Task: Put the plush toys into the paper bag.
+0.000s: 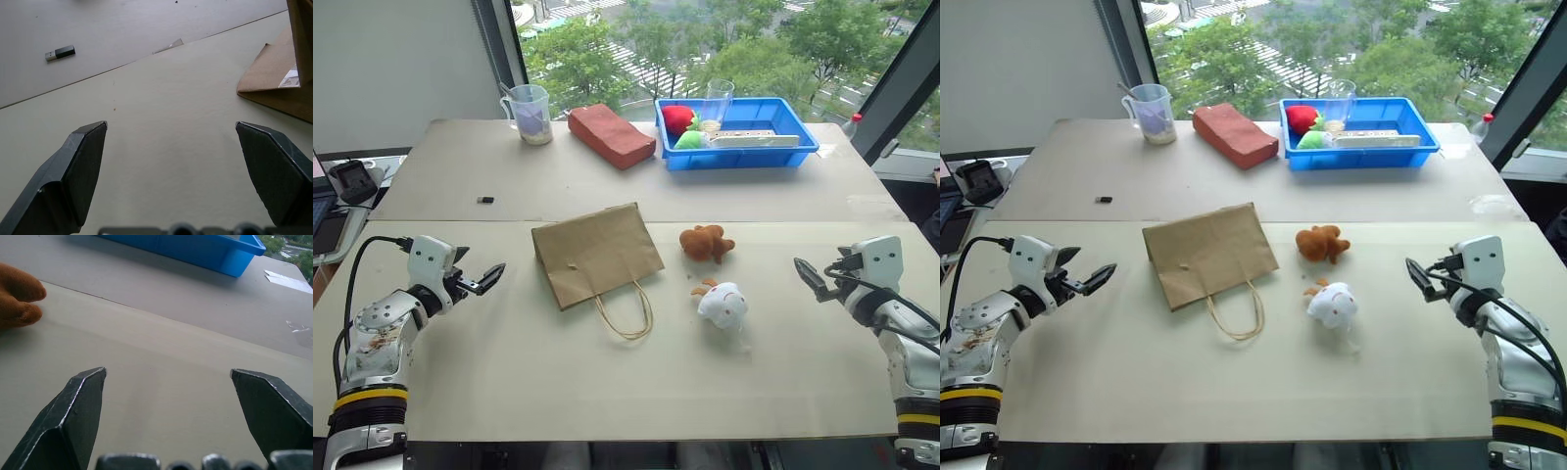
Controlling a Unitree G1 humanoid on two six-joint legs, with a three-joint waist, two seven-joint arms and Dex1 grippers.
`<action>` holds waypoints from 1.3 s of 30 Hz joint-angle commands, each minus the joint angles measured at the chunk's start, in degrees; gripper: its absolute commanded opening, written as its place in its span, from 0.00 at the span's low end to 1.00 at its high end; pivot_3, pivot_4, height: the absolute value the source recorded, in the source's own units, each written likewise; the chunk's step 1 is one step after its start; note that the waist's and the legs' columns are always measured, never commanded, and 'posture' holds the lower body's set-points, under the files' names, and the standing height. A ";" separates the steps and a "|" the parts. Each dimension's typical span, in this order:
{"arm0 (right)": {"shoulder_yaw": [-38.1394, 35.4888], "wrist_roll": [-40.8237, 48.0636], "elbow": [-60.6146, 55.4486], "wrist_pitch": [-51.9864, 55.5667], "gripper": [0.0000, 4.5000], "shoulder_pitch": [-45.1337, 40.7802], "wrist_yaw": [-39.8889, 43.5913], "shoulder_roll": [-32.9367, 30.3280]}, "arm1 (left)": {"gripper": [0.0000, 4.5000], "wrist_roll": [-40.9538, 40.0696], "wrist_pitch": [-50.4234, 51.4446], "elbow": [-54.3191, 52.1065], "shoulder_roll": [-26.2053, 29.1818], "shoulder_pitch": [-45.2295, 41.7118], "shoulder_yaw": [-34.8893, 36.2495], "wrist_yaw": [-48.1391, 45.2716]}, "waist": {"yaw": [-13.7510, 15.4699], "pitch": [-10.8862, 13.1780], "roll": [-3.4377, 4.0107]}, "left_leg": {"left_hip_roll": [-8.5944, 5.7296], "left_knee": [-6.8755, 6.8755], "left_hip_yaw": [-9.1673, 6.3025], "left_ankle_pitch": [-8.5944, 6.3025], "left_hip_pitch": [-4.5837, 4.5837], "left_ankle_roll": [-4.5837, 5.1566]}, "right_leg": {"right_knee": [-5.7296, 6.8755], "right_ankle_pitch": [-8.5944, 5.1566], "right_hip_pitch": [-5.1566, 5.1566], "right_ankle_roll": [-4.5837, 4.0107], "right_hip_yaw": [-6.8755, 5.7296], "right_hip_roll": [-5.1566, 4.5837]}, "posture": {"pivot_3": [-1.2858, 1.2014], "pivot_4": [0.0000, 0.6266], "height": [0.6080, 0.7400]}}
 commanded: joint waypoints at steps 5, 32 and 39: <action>0.61 2.38 -6.33 1.78 1.00 -3.68 5.24 -3.35 | 1.00 -4.29 2.83 -6.53 6.39 -3.96 0.14 -9.37 | -0.06 0.02 0.01 | 0.00 0.00 0.00 0.01 -0.01 -0.01 | 0.01 0.00 -0.02 0.00 0.00 0.00 | 0.52 0.24 1.00; 13.24 20.31 -44.86 25.99 1.00 -0.46 16.97 -6.31 | 1.00 12.72 -26.59 -8.38 -3.63 -20.14 -39.30 -35.64 | 1.48 0.03 -0.01 | -0.10 0.83 -0.35 -0.14 -0.39 0.25 | -0.02 -0.05 0.02 -0.03 -0.01 0.03 | 0.52 0.24 1.00; 12.67 19.35 -44.57 24.38 1.00 2.39 18.04 -7.03 | 0.88 15.71 -28.74 -3.98 -6.95 -22.16 -42.65 -37.18 | 1.76 0.03 -0.01 | -0.17 0.97 -0.54 -0.14 -0.62 0.26 | 0.01 -0.05 0.02 -0.02 -0.01 0.05 | 0.52 0.24 1.00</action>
